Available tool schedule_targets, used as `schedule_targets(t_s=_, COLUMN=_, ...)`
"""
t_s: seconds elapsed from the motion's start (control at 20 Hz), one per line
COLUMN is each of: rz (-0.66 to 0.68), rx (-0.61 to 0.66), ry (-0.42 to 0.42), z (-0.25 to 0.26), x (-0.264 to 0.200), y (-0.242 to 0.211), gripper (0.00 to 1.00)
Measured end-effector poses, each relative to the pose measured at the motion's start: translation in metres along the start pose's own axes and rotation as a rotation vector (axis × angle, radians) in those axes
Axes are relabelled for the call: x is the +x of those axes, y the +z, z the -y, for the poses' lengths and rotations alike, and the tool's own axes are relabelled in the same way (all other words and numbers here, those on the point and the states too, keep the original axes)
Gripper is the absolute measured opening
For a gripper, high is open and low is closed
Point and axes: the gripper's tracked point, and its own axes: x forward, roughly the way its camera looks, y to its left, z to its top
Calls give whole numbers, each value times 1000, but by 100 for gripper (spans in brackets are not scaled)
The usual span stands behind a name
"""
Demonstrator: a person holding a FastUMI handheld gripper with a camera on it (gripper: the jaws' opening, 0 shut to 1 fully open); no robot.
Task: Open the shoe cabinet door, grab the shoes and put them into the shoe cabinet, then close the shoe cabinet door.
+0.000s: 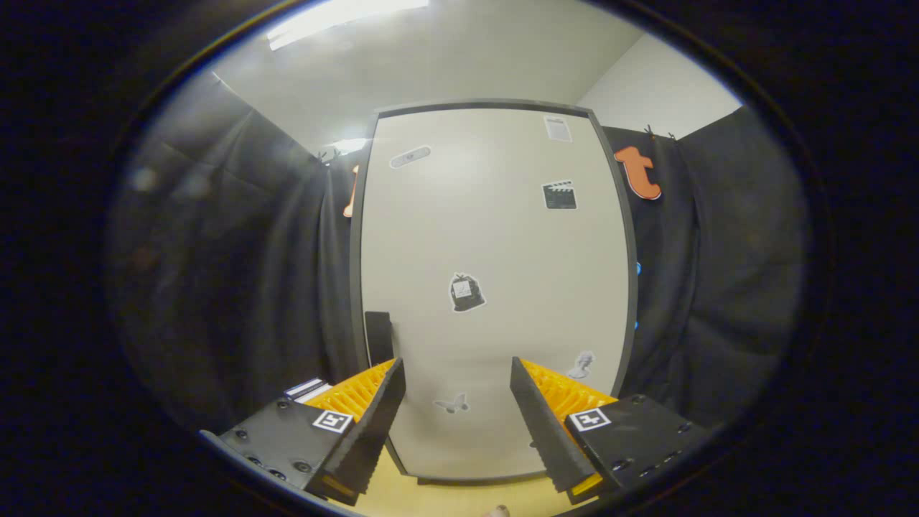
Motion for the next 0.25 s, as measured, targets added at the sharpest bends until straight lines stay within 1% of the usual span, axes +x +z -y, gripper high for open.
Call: schedule_targets(t_s=0.25, rz=-1, rx=-24, ry=48, z=3, x=-28, y=5, gripper=94)
